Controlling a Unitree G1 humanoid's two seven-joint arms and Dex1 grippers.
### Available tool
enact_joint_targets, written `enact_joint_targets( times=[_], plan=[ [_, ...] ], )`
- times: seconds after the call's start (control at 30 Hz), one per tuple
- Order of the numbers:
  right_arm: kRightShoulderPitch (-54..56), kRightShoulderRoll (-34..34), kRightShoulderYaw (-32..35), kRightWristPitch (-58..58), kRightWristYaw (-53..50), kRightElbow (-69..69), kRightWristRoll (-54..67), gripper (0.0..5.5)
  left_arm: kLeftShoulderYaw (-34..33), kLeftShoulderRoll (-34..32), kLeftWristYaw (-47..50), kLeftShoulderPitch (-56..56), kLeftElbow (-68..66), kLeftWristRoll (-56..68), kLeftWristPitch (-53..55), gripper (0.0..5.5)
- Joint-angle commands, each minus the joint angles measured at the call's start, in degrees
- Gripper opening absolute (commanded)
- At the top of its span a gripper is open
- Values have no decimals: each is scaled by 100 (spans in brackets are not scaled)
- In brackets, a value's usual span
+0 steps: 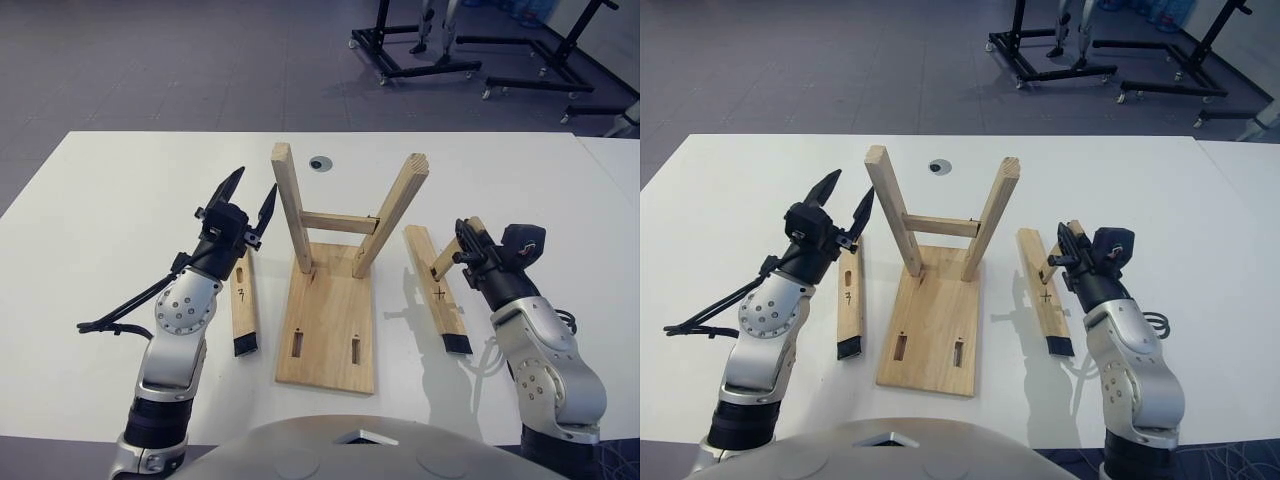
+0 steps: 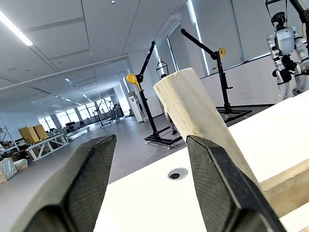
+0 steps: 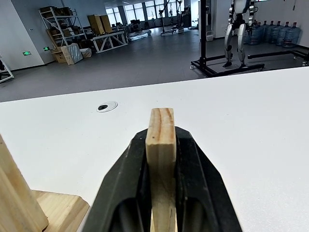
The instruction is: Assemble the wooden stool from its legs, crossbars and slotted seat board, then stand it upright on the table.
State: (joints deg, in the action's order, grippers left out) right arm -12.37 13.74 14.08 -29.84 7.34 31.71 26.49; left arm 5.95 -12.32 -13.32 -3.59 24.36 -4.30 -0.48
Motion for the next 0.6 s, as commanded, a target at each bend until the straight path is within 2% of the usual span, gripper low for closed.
enact_joint_targets(
  times=[0.03, 0.23, 0.43, 0.6],
  plan=[
    [-189, -42, -78, -25, -6, -119, -125, 39, -41, -33, 19, 34, -48, -31, -27, 265],
    [-464, -283, -595, 763, 14, -285, -700, 39, -51, -71, -22, 37, -150, -5, -53, 265],
    [-498, -406, -658, 1265, 24, -655, -939, 39, -92, -127, -96, 174, -248, 65, -55, 265],
    [-298, -217, -636, 1138, 82, -670, -935, 39, -53, -81, -23, 127, -257, 26, -67, 265]
  ],
)
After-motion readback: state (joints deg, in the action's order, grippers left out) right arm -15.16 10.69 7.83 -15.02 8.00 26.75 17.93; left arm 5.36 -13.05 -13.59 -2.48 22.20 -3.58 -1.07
